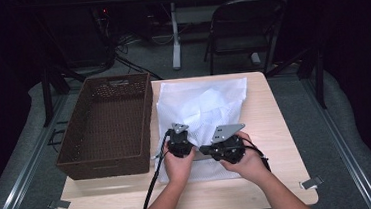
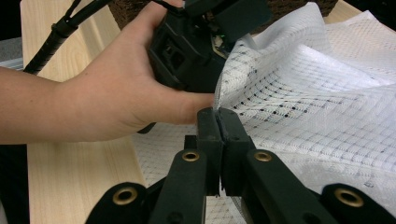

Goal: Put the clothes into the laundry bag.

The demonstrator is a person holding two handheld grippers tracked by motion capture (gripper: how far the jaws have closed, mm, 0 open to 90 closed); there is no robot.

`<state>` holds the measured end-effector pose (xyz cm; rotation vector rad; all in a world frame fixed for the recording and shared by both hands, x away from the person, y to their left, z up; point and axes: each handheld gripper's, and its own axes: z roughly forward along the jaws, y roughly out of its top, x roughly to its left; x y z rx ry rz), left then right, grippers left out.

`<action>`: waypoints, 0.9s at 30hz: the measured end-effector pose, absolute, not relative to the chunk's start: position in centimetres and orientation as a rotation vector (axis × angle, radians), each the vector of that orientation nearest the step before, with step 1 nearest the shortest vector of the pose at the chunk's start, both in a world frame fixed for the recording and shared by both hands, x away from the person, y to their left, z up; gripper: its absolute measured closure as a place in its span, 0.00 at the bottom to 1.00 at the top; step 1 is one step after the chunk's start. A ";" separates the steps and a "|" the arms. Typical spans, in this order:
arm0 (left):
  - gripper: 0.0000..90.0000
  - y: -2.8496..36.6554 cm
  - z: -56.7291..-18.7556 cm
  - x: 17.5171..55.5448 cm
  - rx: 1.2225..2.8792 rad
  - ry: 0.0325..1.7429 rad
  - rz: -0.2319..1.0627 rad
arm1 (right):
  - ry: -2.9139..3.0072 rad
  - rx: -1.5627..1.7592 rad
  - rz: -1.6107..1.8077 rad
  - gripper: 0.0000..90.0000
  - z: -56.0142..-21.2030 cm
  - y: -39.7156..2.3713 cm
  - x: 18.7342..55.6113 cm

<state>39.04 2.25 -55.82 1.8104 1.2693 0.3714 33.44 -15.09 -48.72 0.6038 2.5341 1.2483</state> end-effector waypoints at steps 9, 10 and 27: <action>0.95 2.1 -56.1 39.9 1.789 1.297 0.365 | 2.534 0.605 1.255 0.99 -48.7 -15.1 33.4; 0.95 2.0 -56.2 39.9 1.787 1.299 0.366 | 2.534 0.606 1.256 0.99 -48.7 -15.1 33.5; 0.76 3.3 -56.4 38.4 1.823 1.258 0.298 | 2.517 0.630 1.246 0.99 -48.9 -15.6 33.8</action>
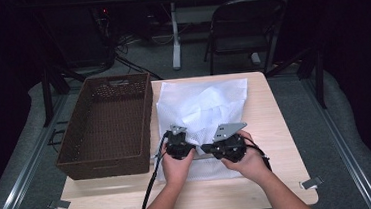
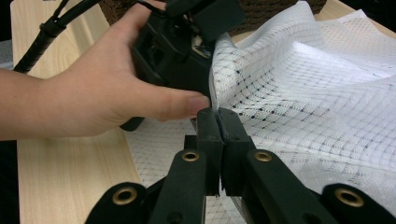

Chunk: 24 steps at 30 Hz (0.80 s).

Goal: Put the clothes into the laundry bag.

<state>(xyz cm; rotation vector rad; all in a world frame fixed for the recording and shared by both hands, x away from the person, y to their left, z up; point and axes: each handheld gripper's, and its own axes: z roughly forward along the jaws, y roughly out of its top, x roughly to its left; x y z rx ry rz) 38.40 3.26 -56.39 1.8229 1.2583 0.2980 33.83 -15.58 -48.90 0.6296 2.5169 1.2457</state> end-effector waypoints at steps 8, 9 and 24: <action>0.67 3.7 -56.6 36.9 1.821 1.229 0.236 | 2.520 0.629 1.237 0.98 -49.0 -15.5 33.8; 0.67 3.7 -56.6 36.8 1.825 1.228 0.228 | 2.520 0.629 1.236 0.99 -49.0 -15.5 33.8; 0.68 2.6 -57.8 36.3 1.842 1.231 0.213 | 2.518 0.632 1.237 0.98 -48.9 -15.6 33.8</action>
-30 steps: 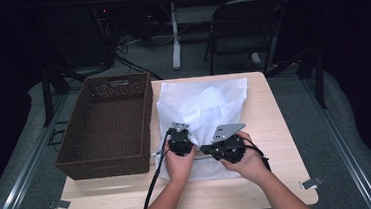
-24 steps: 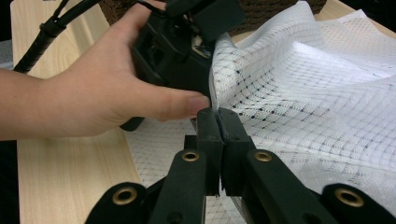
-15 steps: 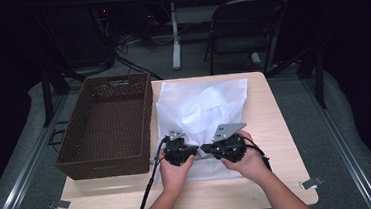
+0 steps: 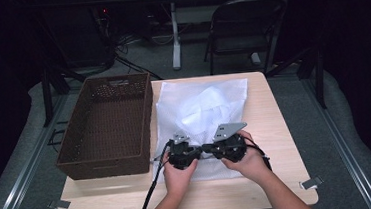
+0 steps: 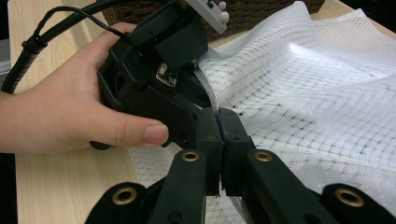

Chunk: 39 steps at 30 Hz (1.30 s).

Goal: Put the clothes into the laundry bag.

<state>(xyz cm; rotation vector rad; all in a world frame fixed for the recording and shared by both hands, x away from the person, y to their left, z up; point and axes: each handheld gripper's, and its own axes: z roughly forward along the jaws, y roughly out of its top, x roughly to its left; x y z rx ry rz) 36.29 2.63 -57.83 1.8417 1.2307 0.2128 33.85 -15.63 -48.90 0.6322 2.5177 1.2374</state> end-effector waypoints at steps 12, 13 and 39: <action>0.93 2.2 -58.1 36.3 1.855 1.230 0.221 | 2.522 0.633 1.231 0.99 -49.0 -15.6 33.9; 0.94 2.2 -58.0 36.3 1.851 1.231 0.218 | 2.520 0.636 1.232 0.98 -49.0 -15.6 33.9; 0.98 1.5 -56.2 39.5 1.792 1.247 0.229 | 2.527 0.626 1.237 0.99 -49.0 -15.5 33.8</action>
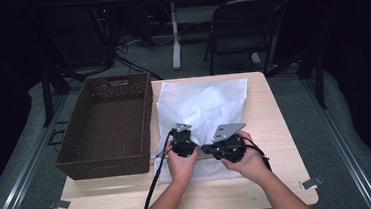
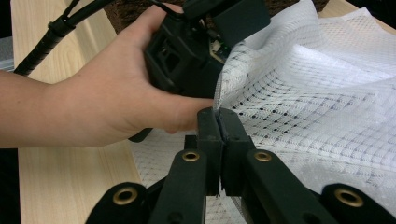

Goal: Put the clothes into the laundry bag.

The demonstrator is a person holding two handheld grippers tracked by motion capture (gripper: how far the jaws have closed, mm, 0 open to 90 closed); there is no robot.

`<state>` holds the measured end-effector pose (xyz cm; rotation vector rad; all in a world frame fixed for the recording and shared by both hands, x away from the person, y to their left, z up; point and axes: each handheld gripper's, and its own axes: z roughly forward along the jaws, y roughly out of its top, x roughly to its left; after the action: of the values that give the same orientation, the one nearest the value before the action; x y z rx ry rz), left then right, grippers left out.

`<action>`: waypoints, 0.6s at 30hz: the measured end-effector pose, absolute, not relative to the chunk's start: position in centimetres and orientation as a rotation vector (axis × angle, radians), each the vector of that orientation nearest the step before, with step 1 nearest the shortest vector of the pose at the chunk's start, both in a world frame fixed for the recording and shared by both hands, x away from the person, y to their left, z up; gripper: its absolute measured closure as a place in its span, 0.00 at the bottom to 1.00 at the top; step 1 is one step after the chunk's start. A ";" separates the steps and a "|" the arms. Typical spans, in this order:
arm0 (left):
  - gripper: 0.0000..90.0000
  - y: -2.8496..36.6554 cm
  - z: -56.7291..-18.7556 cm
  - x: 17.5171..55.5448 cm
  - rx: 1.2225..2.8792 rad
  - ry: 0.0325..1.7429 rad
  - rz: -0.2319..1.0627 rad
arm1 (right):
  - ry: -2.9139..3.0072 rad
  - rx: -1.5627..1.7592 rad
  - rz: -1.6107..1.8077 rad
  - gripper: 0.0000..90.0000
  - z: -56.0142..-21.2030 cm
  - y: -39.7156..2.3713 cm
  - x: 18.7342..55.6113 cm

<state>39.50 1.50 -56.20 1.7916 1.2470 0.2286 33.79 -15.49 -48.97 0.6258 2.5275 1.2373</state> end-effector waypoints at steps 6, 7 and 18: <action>0.98 1.6 -56.2 40.4 1.746 1.280 0.229 | 2.534 0.626 1.245 0.99 -49.0 -15.5 33.8; 0.98 1.7 -56.2 40.7 1.745 1.282 0.232 | 2.534 0.629 1.250 0.99 -48.9 -15.6 33.8; 0.98 1.9 -56.1 42.0 1.719 1.310 0.255 | 2.529 0.632 1.271 0.99 -48.6 -15.7 33.8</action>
<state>42.02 1.90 -56.10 1.7187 1.3104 0.2554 33.83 -15.66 -48.63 0.6323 2.5292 1.2713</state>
